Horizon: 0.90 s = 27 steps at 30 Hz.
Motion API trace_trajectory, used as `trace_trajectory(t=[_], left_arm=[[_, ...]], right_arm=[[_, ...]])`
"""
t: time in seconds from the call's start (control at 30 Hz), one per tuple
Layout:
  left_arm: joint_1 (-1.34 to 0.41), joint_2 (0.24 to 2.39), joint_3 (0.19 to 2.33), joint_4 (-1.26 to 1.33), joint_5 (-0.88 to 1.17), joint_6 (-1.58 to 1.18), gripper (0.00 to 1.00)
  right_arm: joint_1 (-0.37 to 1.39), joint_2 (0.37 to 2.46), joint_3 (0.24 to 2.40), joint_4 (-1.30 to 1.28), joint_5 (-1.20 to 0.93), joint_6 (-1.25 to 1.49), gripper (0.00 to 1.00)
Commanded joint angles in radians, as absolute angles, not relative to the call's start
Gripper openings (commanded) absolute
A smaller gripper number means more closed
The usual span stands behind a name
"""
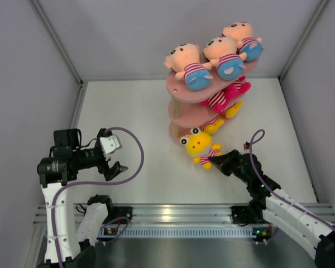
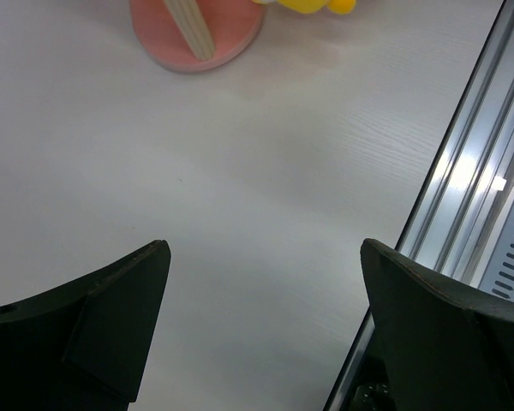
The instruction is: Place and organize the stuffed toys onto the shelf
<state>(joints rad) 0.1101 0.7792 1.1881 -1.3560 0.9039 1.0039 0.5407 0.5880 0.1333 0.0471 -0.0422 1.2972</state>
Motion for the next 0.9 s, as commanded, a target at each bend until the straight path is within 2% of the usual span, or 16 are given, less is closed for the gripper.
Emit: trace_trajectory(t=[0.0, 0.57, 0.87], left_arm=[[0.11, 0.776, 1.187, -1.479, 0.931, 1.025, 0.99], [0.11, 0.772, 1.186, -1.477, 0.925, 1.025, 0.99], [0.109, 0.755, 1.175, -1.477, 0.908, 1.026, 0.99]], right_arm=[[0.531, 0.647, 0.21, 0.19, 0.072, 1.385, 0.0], [0.637, 1.021, 0.408, 0.348, 0.172, 1.387, 0.0], [0.635, 1.205, 0.531, 0.321, 0.201, 1.328, 0.0]])
